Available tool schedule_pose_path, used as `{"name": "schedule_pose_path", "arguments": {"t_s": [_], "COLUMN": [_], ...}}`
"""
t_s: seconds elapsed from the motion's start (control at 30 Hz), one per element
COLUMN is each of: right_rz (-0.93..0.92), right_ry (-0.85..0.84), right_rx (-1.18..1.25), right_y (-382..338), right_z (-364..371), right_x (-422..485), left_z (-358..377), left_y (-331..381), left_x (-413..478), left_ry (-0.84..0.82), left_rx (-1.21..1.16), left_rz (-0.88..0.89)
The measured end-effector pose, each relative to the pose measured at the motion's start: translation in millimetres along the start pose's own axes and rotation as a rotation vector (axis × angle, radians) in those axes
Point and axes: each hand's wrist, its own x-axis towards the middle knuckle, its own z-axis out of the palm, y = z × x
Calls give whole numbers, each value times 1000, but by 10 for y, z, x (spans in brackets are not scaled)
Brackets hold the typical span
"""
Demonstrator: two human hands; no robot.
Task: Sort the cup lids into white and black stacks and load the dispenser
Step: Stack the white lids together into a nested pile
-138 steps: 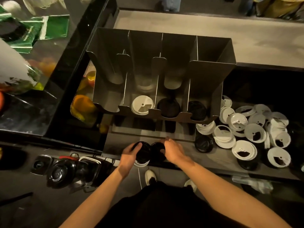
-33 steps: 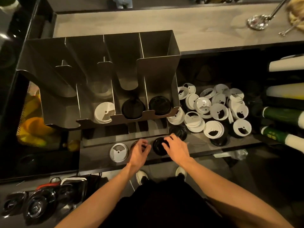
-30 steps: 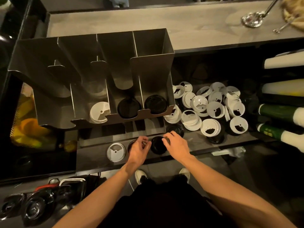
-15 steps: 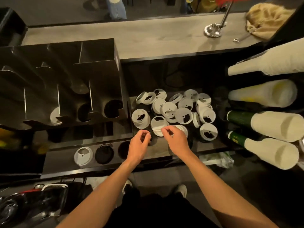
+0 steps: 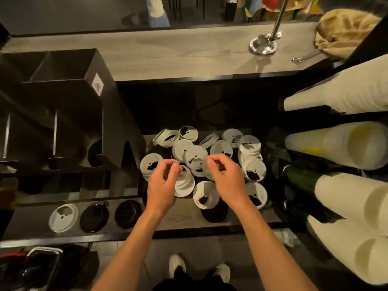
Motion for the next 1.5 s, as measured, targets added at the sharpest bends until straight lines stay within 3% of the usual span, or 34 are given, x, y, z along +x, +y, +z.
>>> {"name": "schedule_pose_path", "arguments": {"t_s": [0.33, 0.63, 0.9, 1.13, 1.5], "right_rz": [-240, -427, -476, -519, -426], "right_ry": [-21, 5, -12, 114, 133], "right_rx": [-414, -546, -621, -601, -605], "right_y": [559, 612, 668, 686, 732], "right_z": [69, 120, 183, 189, 137], "right_x": [430, 499, 411, 100, -367], "left_z": [393, 415, 432, 393, 198], "left_y": [-645, -902, -1111, -1235, -1180], "left_x": [427, 579, 544, 290, -164], "left_ry": [-18, 19, 64, 111, 90], "left_rx": [55, 56, 74, 88, 71], "left_rz": [188, 453, 579, 701, 724]}}
